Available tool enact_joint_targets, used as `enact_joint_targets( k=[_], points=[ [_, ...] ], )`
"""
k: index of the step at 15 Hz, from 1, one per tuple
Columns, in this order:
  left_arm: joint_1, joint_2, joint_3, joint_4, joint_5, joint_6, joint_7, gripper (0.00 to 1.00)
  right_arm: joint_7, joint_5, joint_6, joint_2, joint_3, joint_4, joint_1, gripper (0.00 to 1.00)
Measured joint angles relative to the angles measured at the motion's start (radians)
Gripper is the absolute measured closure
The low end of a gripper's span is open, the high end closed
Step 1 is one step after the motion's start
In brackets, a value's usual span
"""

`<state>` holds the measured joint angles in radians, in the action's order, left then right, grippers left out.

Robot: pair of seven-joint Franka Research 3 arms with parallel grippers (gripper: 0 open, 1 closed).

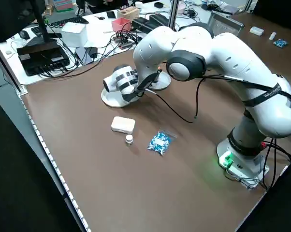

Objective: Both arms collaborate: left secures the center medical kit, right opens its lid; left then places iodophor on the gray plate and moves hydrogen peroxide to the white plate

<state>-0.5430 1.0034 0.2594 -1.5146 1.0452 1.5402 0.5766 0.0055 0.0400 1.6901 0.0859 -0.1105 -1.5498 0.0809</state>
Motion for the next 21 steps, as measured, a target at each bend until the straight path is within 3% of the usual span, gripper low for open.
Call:
enact_joint_targets(
  k=[6,8,12,21],
  points=[
    [0.011,-0.010,0.002,0.061,-0.022,0.000,0.016,0.01,0.000,0.000,0.000,0.000,0.000,0.000,0.000,0.01],
    [0.011,-0.030,0.003,0.086,-0.040,0.000,0.054,0.00,0.000,0.000,0.000,0.000,0.000,0.000,0.000,0.01],
    [0.042,-0.142,0.024,0.133,-0.121,-0.002,0.225,0.00,0.000,0.000,0.000,0.000,0.000,0.000,0.000,0.01],
    [0.300,-0.333,0.023,0.173,-0.297,0.092,0.275,0.00,0.000,0.000,0.005,0.000,0.001,-0.001,0.000,0.01]
  ],
)
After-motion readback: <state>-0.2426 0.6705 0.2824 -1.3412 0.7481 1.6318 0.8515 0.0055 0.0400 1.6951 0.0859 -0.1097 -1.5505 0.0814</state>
